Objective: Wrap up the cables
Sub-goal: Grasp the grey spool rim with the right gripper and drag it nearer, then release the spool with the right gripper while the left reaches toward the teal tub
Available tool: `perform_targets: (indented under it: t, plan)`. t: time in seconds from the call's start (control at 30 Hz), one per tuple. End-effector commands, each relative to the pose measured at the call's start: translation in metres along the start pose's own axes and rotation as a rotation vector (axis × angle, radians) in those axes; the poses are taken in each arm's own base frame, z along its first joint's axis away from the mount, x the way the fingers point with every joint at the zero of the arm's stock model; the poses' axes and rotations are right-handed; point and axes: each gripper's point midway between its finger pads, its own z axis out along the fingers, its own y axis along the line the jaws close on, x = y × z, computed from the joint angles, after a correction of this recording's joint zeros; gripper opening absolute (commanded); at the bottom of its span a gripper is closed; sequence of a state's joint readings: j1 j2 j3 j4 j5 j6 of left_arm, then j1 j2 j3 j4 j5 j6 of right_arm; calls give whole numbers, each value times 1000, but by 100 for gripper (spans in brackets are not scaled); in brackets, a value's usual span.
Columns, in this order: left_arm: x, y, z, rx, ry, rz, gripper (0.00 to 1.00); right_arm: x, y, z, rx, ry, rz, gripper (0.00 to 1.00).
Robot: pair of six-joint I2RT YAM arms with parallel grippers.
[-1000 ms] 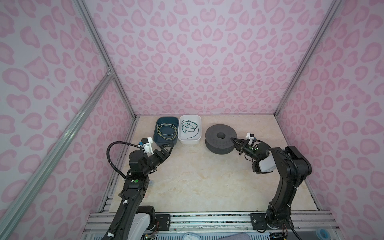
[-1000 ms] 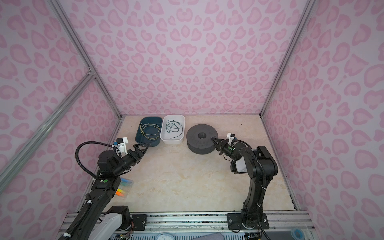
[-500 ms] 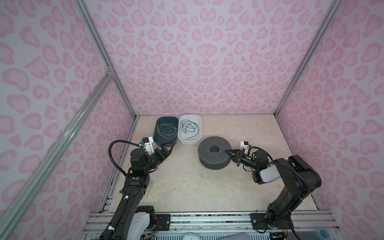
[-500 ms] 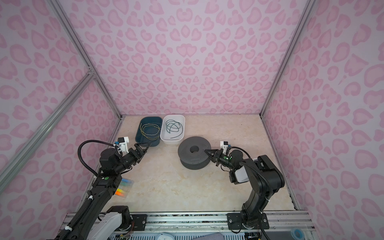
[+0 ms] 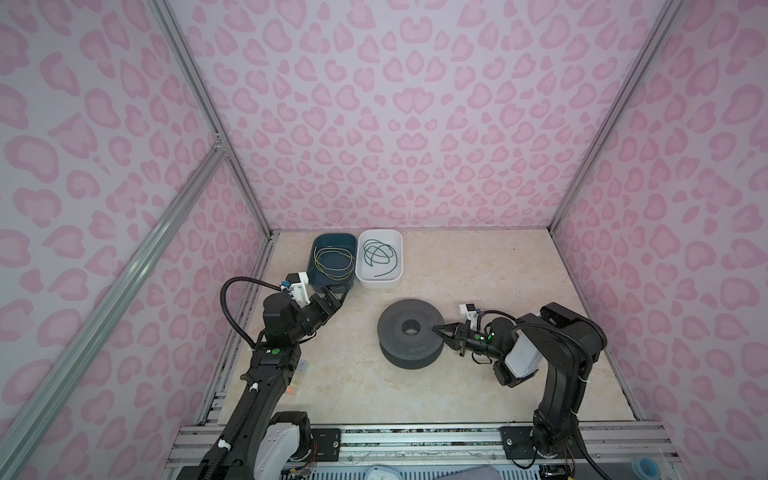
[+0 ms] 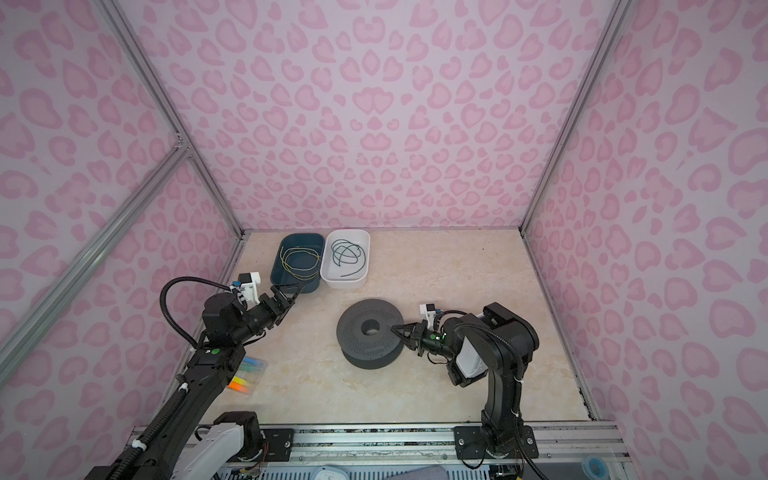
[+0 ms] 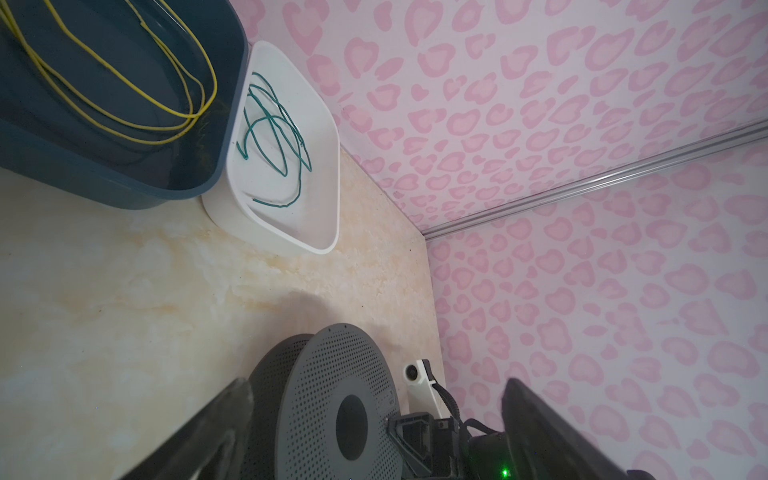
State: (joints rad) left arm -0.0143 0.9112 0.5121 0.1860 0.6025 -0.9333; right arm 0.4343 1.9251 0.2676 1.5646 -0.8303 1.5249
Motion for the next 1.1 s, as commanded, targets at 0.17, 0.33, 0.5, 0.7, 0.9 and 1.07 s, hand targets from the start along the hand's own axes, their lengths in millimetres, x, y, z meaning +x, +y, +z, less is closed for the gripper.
perform_targets:
  t: [0.17,0.33,0.5,0.7,0.9,1.07]
  plan:
    - [-5,-9,-1,30,-17,40,95,4,-29,-1,74,-22,30,12]
    - [-3,-9,-4,32,-22,48,96,-1,-25,-7,69,-52,22,32]
    - [-3,-10,-6,30,-26,55,96,-5,-23,-10,63,-59,20,39]
    - [-5,-13,-7,25,-28,66,96,-13,-21,-20,67,-79,16,41]
    - [-11,-18,-11,-8,-43,96,96,-19,-25,-27,149,-77,-18,41]
    - [-22,-17,-18,-98,-66,121,97,-23,-27,-35,352,-55,-130,41]
